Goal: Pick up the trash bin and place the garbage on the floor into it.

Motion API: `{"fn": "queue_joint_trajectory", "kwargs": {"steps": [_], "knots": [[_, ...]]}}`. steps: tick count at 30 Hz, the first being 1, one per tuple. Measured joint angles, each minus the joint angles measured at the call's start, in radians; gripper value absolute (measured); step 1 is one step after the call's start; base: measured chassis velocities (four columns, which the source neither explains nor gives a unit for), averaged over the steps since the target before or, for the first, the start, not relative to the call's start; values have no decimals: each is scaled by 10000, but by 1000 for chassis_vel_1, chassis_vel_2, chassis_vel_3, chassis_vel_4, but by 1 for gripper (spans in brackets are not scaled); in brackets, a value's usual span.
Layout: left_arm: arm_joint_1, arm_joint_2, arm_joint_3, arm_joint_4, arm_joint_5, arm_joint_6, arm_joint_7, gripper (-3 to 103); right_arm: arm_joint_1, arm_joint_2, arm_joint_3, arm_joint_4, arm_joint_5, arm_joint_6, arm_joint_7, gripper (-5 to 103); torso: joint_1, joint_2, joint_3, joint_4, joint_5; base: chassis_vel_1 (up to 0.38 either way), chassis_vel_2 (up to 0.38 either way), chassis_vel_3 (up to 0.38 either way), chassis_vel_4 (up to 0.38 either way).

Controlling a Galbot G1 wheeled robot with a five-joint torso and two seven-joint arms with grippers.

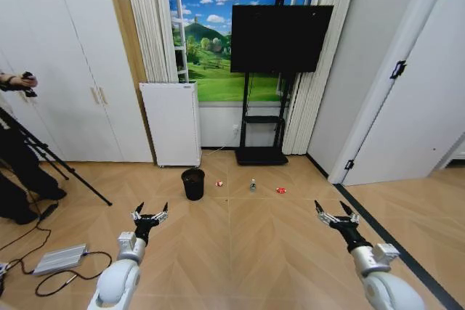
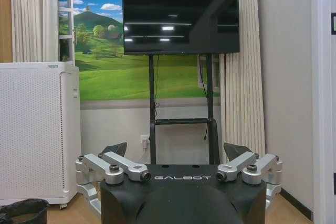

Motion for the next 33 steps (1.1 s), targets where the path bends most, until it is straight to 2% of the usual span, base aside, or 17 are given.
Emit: {"fn": "queue_joint_trajectory", "kwargs": {"steps": [20, 33], "knots": [[79, -163, 6, 26, 83, -43, 7, 100, 50, -46, 11, -246, -154, 60, -178, 100, -2, 1, 0, 0, 1, 0, 0, 0, 0], [94, -248, 16, 35, 113, -73, 25, 100, 49, -54, 53, -259, -155, 61, -171, 100, -2, -1, 0, -1, 0, -147, 152, 143, -142]]}}
